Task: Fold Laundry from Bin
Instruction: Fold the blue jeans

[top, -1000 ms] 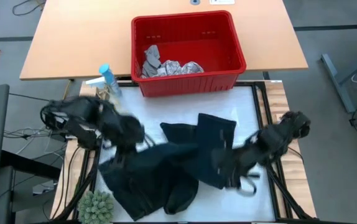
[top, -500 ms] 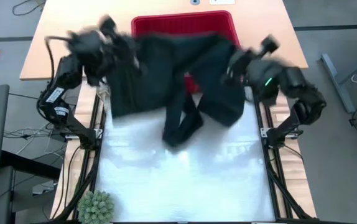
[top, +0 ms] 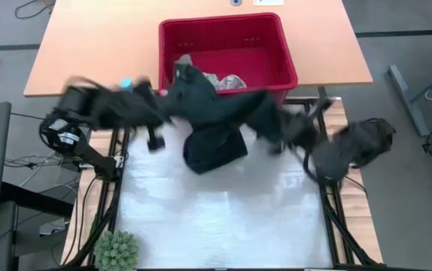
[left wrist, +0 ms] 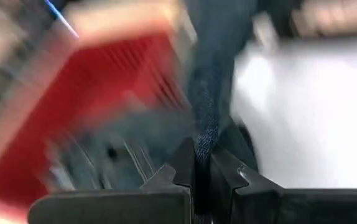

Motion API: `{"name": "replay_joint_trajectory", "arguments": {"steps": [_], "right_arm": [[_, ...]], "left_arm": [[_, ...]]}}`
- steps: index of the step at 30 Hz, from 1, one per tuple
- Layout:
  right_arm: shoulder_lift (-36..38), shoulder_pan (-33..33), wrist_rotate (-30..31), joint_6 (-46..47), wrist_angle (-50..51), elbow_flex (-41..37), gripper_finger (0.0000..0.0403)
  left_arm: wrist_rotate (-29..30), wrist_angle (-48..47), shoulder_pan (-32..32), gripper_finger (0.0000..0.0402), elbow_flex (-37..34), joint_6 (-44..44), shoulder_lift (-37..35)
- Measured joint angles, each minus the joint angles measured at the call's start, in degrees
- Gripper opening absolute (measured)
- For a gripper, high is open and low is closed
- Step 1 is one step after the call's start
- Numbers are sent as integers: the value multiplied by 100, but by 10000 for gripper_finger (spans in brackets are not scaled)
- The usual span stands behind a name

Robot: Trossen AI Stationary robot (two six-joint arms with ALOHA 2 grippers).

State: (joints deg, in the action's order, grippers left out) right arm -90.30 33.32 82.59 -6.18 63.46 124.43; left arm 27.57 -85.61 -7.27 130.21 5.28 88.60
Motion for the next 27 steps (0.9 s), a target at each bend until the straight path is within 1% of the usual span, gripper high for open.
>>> {"name": "replay_joint_trajectory", "arguments": {"steps": [1, 2, 3, 5, 7, 9, 11, 13, 16, 19, 22, 25, 27], "right_arm": [[-53, 143, -433, 975, 524, -150, 15], [-108, 233, -887, 1822, 979, -317, 15], [-192, 312, -1305, 2551, 1362, -492, 15], [-357, 447, -1950, 3626, 1917, -847, 15], [-522, 547, -2601, 4182, 2127, -1176, 15], [-663, 617, -3321, 4428, 2109, -1482, 15], [-817, 685, -4099, 4519, 2032, -1742, 15], [-1008, 717, -4641, 4490, 1844, -1970, 16], [-1251, 741, -5025, 4265, 1499, -2288, 19], [-1410, 737, -5227, 4037, 1114, -2569, 23], [-1418, 669, -5137, 3859, 1090, -2678, 41], [-1144, 448, -5020, 3762, 1305, -2682, 68], [-820, 260, -4960, 3752, 1397, -2682, 89]], "left_arm": [[-128, -333, -159, 2, -267, 400, 34], [-246, -473, -316, 2, -598, 735, 52], [-424, -403, -480, 2, -996, 965, 48], [-1083, -145, -846, 2, -1824, 1253, 17], [-1803, 195, -1198, 2, -2530, 1529, 20], [-2415, 496, -1517, 2, -3197, 1899, 2], [-2871, 951, -1779, 2, -3800, 2271, 2], [-3182, 1489, -2025, 4, -4354, 2635, 9], [-3603, 2404, -2286, 8, -5028, 3095, 6], [-4121, 2961, -2406, 9, -5489, 3535, 9], [-4478, 3069, -2471, 10, -5634, 4035, 8], [-4507, 3070, -2618, 10, -5599, 4428, 4], [-4477, 3197, -2732, 10, -5575, 4606, 4]]}}
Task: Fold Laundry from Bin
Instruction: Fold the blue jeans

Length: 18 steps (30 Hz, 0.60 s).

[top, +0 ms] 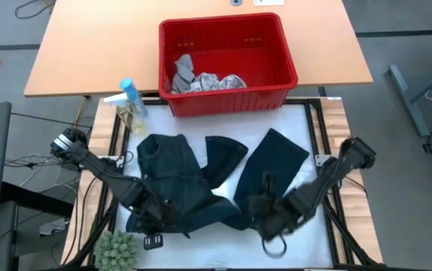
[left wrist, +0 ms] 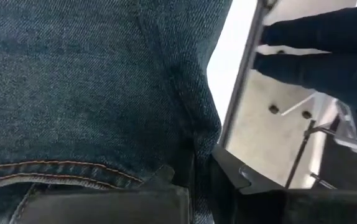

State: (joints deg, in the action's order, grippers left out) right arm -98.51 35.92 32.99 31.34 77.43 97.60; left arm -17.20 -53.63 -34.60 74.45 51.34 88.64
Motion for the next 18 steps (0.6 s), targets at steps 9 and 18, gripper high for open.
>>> {"name": "replay_joint_trajectory", "arguments": {"steps": [9, 18], "right_arm": [[1167, -1957, -129, -1272, -779, -187, 204], [972, -4450, -2103, -3851, -2788, -1100, 260]], "left_arm": [[521, 43, -224, 11, 3, 83, -4], [860, 62, -224, 11, 3, 231, -4]]}}
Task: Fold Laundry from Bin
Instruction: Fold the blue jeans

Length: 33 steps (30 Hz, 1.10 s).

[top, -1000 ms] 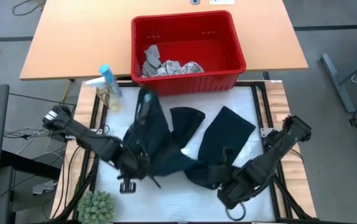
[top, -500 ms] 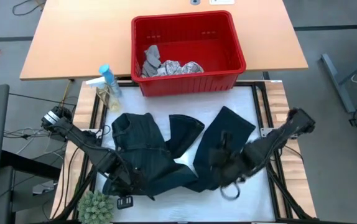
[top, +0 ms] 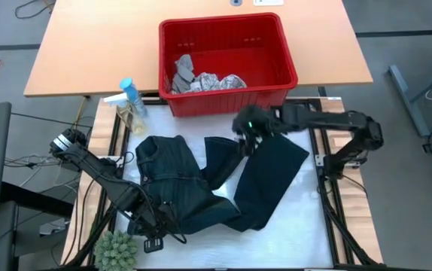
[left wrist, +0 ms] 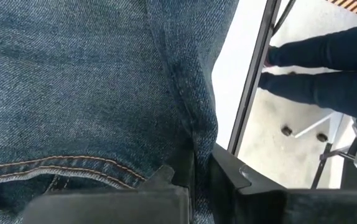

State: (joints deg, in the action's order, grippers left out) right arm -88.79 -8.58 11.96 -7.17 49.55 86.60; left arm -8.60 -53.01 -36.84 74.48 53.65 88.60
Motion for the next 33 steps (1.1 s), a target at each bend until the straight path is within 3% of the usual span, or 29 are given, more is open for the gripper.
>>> {"name": "replay_joint_trajectory", "arguments": {"steps": [6, 12, 29, 33], "right_arm": [[-587, -734, -887, -640, -424, -41, 261], [-1348, -949, -1428, -788, -620, -46, 261], [-2508, -1022, -1813, -1107, -683, -41, 259], [-2612, -1009, -1837, -1102, -643, -43, 217]], "left_arm": [[5, 2, 0, 11, 2, 145, -2], [28, 0, 2, 11, 4, 307, -2], [44, -4, 2, 11, 4, 257, -2], [45, -22, 2, 11, 4, 209, -2]]}}
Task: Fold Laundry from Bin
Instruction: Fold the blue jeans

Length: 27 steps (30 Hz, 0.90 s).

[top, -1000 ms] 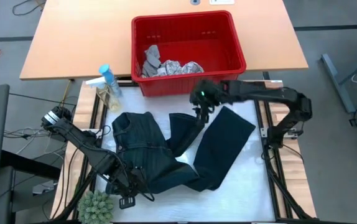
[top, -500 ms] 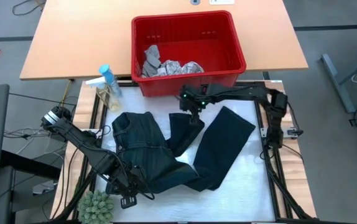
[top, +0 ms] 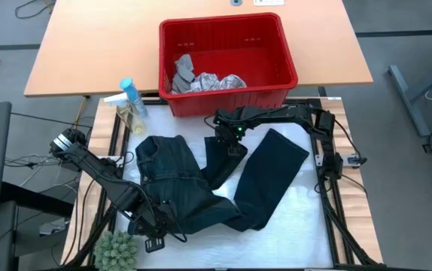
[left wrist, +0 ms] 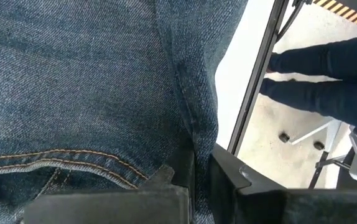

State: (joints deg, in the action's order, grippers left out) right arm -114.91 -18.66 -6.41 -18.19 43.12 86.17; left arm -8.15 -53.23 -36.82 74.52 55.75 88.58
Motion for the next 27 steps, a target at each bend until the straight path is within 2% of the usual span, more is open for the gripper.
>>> {"name": "replay_joint_trajectory", "arguments": {"steps": [2, 4, 5, 6, 10, 14, 21, 24, 27], "right_arm": [[11, 21, 2, 2, -23, 5, 157], [45, 23, 2, 13, 43, 11, 69], [50, 23, 4, 12, 162, 43, 38], [54, 23, 19, 80, 276, 97, 29], [174, 33, 565, 332, 1244, 553, 28], [580, 123, 1661, 526, 2256, 1000, 28], [1564, 322, 3255, 1915, 4063, 1787, 28], [1964, 531, 3740, 2706, 4680, 2058, 28], [2529, 683, 3818, 3139, 4656, 2043, 28]], "left_arm": [[0, -4, 0, 11, 0, -62, 0], [1, -4, 0, 11, 0, -133, 0], [1, -5, 0, 11, 0, -163, 0], [3, -7, 0, 11, 0, -172, 0], [33, -13, 0, 11, 0, -202, 0], [144, -31, 7, 11, -2, -208, 2], [304, -57, 2, 11, -2, -220, 2], [361, -191, 2, 11, -2, -259, 2], [525, -410, 0, 11, -2, -342, 2]]}}
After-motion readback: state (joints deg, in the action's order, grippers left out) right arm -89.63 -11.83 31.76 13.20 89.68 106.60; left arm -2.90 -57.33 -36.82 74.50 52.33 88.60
